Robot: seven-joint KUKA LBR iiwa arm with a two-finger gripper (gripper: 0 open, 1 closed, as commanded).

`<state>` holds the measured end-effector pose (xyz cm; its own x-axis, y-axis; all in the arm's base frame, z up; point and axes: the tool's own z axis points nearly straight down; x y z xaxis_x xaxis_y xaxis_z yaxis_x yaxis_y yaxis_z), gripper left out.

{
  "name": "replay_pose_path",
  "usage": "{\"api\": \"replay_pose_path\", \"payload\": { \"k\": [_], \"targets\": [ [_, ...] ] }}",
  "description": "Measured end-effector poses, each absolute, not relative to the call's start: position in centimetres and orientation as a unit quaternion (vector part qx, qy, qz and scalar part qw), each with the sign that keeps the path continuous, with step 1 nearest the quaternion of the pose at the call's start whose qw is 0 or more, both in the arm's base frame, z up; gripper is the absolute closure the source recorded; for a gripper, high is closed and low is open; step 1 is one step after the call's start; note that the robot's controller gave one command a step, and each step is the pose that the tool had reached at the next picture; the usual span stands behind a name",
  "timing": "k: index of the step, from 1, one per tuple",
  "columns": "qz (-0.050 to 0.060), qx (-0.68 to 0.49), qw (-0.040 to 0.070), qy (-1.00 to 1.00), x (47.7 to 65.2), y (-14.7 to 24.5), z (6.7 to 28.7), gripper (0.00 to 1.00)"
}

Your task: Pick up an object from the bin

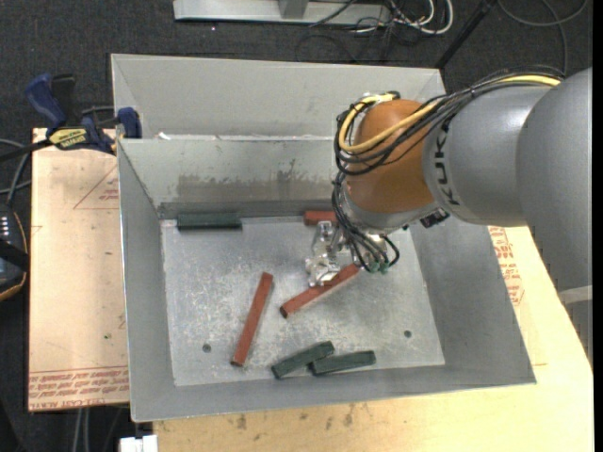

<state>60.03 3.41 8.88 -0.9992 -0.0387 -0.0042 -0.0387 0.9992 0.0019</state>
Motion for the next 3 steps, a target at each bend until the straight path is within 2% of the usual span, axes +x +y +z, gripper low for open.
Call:
{"api": "replay_pose_path", "payload": {
  "k": [1, 2, 3],
  "targets": [
    [0.000, -0.136, 0.001, 0.991, 59.4, 1.3, 10.1, 0.00],
    [0.000, -0.136, 0.001, 0.991, 59.4, 1.4, 10.1, 0.00],
    [0.001, -0.106, 0.012, 0.994, 57.8, 1.0, 8.0, 1.00]
  ]
}}
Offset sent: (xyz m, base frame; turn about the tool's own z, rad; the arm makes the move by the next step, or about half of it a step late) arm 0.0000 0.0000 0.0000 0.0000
